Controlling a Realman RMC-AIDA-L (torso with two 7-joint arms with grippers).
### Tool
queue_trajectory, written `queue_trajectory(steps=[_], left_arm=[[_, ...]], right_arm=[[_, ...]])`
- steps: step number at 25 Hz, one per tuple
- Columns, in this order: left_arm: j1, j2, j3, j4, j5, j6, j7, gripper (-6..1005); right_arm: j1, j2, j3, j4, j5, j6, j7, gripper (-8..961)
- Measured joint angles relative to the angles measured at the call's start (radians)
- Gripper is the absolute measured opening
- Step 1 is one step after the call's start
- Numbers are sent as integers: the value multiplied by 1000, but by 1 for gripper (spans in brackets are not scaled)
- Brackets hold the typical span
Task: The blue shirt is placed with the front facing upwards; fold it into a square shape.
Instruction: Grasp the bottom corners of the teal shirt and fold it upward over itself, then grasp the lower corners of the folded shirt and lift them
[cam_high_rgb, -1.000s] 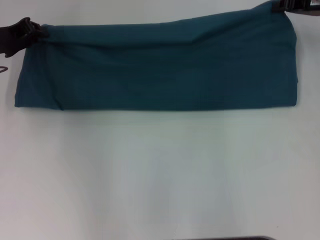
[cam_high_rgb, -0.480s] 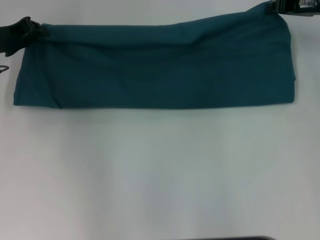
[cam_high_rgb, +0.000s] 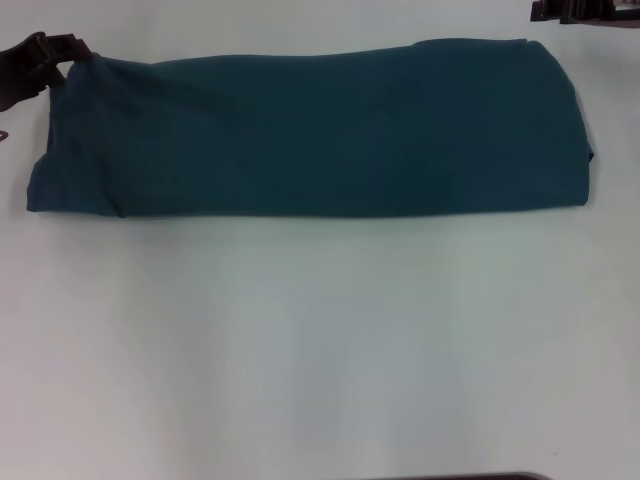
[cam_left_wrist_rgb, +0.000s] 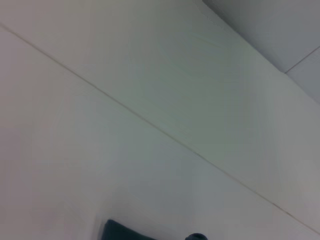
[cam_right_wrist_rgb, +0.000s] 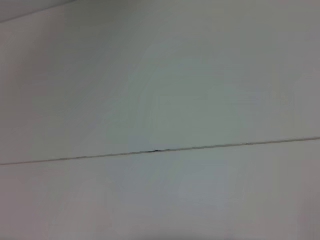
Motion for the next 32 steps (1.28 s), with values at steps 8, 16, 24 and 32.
queue_trajectory(steps=[8,16,24,32], left_arm=[[17,-1,4,-45,0,32,0,649],[55,4,1,-130,-39,164,28,873],[147,34,-24,-150,-294,429,209,892],[231,62,-151,-17,-331,541,338,892]], right_arm=[[1,-29,7,-2,8,-70,-1,550],[-34,-30,10,-18,146,-159,-142,862],[-146,-35,96,-19,445,-469,-500,923],[-277,12,206,-15,541,-615,-758,920]])
